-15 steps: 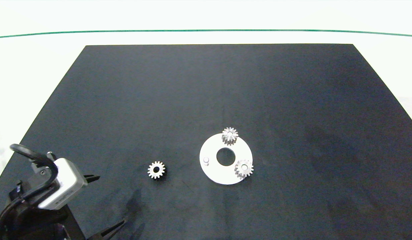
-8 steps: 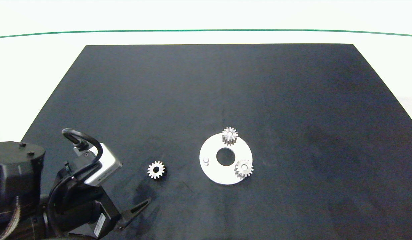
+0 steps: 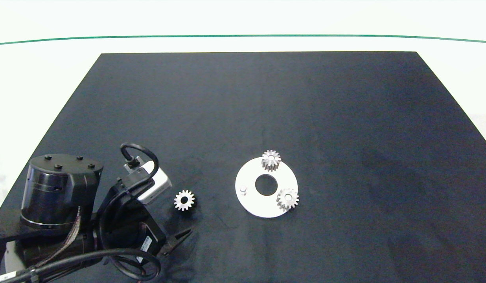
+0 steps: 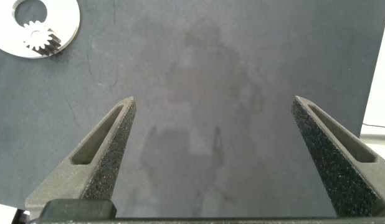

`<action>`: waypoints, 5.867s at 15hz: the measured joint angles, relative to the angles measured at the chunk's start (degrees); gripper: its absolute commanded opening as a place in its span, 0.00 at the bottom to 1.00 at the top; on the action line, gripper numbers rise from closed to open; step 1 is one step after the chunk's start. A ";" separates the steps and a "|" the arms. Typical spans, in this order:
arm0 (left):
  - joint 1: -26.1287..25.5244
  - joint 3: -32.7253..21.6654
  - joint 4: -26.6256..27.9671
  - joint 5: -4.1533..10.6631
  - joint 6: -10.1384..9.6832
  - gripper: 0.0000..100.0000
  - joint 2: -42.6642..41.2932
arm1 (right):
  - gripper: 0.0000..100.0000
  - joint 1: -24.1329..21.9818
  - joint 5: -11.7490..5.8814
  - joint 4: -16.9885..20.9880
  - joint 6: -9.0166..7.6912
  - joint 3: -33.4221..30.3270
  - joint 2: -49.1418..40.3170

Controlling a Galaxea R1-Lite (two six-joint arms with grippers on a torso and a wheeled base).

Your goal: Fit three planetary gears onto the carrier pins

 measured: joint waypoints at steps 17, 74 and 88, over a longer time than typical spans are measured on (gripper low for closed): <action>0.10 -3.63 -2.54 1.32 0.11 1.00 8.48 | 1.00 0.02 0.13 -0.04 0.00 0.00 -0.22; -1.69 -2.83 -6.73 3.47 0.50 0.00 6.45 | 1.00 -0.09 0.16 -0.06 0.11 -0.06 -0.24; -15.87 -16.57 5.18 10.39 -0.50 0.00 8.16 | 1.00 0.05 0.24 -0.09 0.02 -1.61 -0.16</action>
